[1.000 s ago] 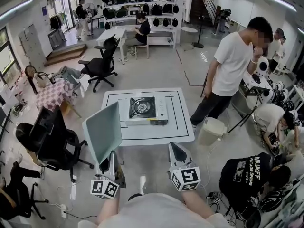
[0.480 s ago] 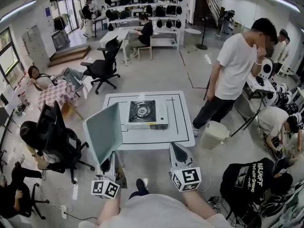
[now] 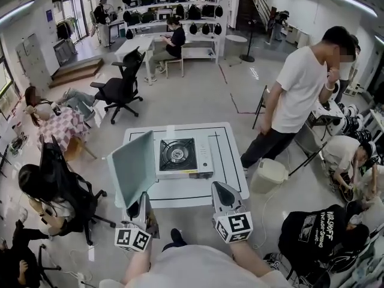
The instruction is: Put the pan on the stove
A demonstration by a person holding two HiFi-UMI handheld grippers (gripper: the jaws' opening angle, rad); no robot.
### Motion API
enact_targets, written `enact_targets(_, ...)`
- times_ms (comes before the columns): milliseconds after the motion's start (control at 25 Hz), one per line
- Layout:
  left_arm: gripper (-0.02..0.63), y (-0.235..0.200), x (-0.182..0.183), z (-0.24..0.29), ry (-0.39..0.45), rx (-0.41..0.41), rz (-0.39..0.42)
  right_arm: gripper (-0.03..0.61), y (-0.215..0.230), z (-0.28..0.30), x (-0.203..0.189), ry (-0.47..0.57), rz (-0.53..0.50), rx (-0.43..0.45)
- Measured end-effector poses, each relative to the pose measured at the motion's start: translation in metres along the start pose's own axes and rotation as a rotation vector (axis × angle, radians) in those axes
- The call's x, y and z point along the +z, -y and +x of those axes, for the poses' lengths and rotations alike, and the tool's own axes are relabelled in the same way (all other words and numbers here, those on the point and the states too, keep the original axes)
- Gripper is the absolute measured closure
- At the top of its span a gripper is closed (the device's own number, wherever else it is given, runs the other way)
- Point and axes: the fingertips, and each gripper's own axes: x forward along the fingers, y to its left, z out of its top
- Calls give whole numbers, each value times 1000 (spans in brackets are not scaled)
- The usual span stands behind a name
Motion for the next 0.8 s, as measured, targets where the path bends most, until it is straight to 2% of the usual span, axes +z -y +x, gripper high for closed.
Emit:
enact_targets(520,489,-100,-1,126,-26,-87,-15,571,10,140,0,3,-6,-78)
enact_targets(800,489,-110,-9,154,-46,-120,-43,571,19,163,-3,-19,-9,-93)
